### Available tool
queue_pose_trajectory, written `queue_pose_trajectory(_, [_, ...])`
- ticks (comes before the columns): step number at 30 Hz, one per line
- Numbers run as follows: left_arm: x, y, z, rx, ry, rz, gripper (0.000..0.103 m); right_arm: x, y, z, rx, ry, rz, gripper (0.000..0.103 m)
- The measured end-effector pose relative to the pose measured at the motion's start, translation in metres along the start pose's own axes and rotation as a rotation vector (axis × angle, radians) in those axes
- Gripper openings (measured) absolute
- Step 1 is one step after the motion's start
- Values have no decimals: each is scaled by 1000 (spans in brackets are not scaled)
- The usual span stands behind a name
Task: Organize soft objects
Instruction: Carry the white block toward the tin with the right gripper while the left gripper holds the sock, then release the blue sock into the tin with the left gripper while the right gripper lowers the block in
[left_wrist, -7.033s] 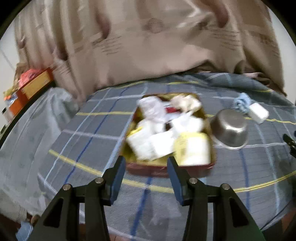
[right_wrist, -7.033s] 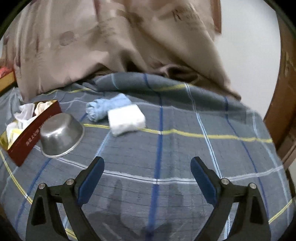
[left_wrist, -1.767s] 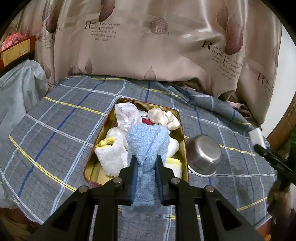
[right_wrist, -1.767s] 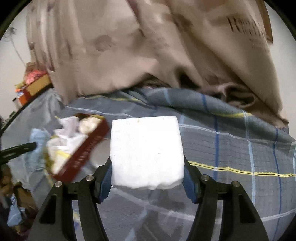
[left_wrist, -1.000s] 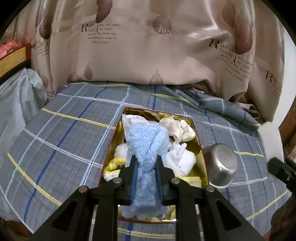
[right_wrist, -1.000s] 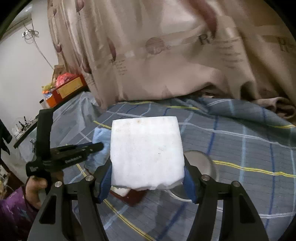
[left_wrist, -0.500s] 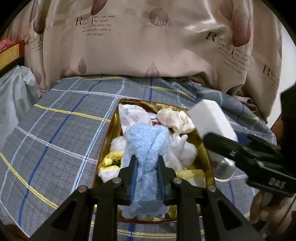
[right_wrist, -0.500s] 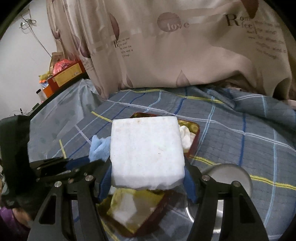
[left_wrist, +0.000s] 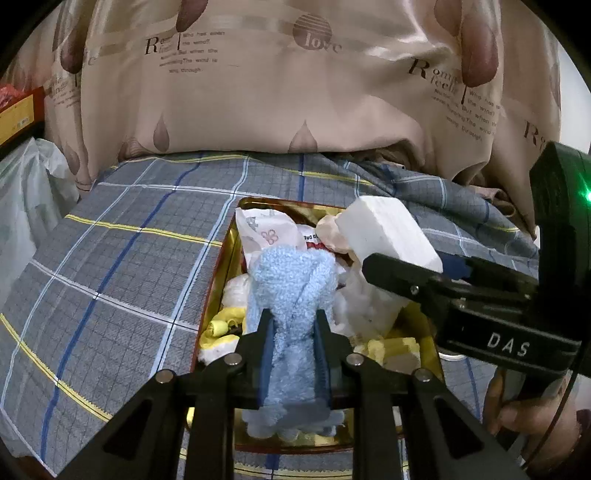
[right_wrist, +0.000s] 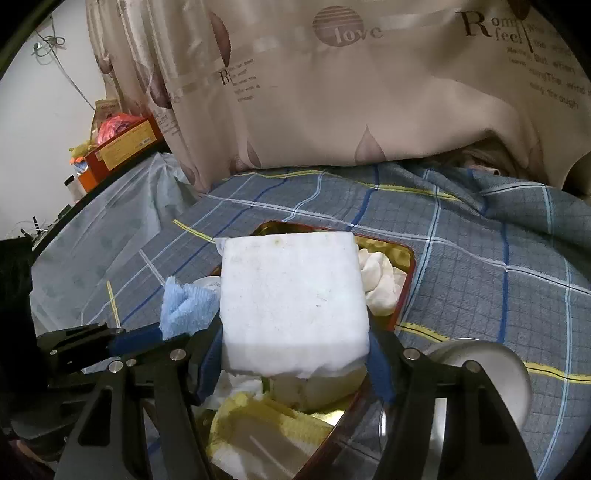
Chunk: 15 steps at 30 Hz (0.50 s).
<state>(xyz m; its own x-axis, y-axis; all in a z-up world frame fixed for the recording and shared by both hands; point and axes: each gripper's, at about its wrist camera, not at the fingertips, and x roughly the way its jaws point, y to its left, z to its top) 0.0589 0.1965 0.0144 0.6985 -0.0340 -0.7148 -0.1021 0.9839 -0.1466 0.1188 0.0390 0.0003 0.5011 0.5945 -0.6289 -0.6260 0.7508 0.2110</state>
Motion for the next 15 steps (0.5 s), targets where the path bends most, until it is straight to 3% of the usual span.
queue_pose_trajectory(15, [-1, 2, -1, 13, -4, -9, 23, 13, 2, 2, 5, 11, -12, 63])
